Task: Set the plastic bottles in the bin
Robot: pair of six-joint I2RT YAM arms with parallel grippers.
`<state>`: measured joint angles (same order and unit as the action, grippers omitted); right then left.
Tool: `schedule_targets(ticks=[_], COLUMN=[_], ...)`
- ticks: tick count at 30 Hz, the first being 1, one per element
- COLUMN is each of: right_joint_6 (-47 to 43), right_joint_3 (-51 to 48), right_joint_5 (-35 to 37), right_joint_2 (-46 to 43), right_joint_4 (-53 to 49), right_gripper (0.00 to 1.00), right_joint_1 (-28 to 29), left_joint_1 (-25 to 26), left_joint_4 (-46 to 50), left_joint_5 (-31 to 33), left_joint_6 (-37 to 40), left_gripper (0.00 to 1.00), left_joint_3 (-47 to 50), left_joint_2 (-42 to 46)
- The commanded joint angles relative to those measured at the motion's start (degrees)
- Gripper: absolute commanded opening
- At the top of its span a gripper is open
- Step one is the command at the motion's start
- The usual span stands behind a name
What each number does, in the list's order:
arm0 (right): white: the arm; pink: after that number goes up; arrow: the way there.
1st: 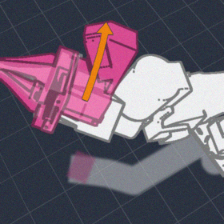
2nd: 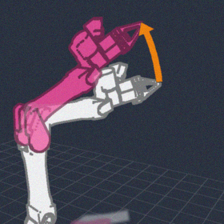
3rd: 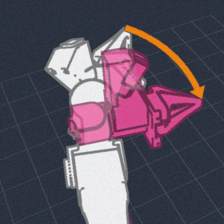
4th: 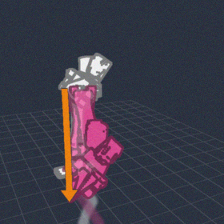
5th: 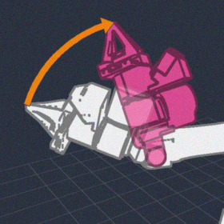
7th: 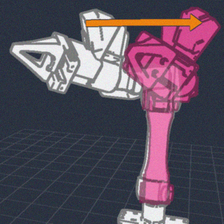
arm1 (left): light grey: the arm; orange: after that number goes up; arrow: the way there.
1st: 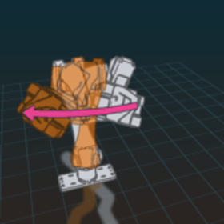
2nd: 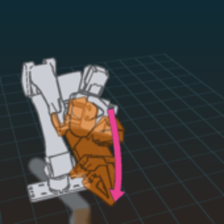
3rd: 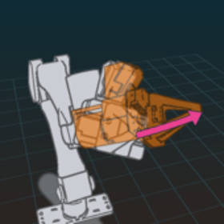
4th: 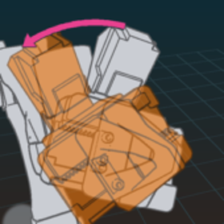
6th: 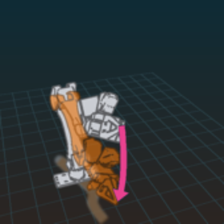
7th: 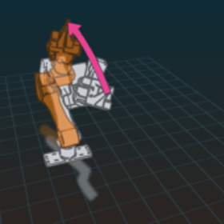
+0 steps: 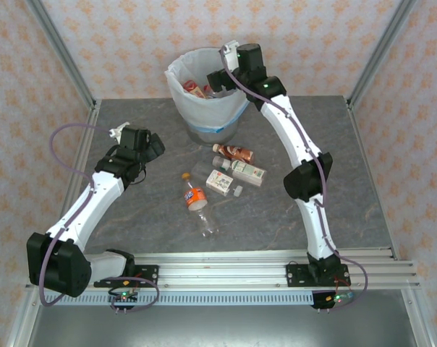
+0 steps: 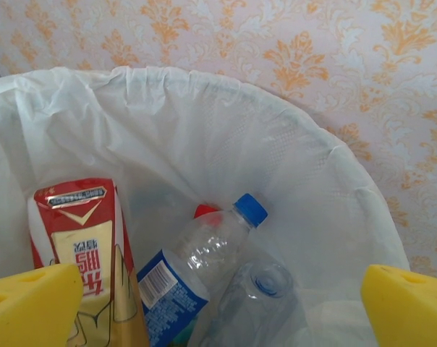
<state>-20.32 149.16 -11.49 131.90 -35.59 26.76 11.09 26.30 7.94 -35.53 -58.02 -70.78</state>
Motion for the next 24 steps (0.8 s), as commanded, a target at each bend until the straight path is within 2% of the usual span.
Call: schedule_targets(ticks=[1,6,12,19,24], right_joint_6=[-2.43,-2.8,-1.96,-0.59,-1.86], right_joint_3=[0.22,-8.89,-13.97,-17.99,-32.0], right_joint_5=[-0.74,-1.69,-1.26,-1.96,-1.9], right_joint_2=[-5.45,-12.75,-19.12,-23.59,-32.39], right_joint_4=[-3.32,-1.12,-2.16,-1.66,5.83], right_gripper=[0.99,0.99,0.99,0.99,0.99], right_joint_1=[0.34,0.31,0.31,0.31,0.35], left_joint_1=[-0.47,-0.42,0.55,7.22,13.0], left_joint_4=[-1.03,-2.31,-2.1,-1.19,0.05], left_joint_5=[-1.95,-6.83,-7.46,-7.33,-7.55], left_joint_6=[0.04,-3.3,-5.16,-8.28,-12.68], left_gripper=[1.0,1.0,1.0,1.0,1.0], left_joint_3=[-0.78,0.45,2.47,5.09,8.52], left_joint_2=[-0.97,-2.29,-2.79,-2.65,-2.12])
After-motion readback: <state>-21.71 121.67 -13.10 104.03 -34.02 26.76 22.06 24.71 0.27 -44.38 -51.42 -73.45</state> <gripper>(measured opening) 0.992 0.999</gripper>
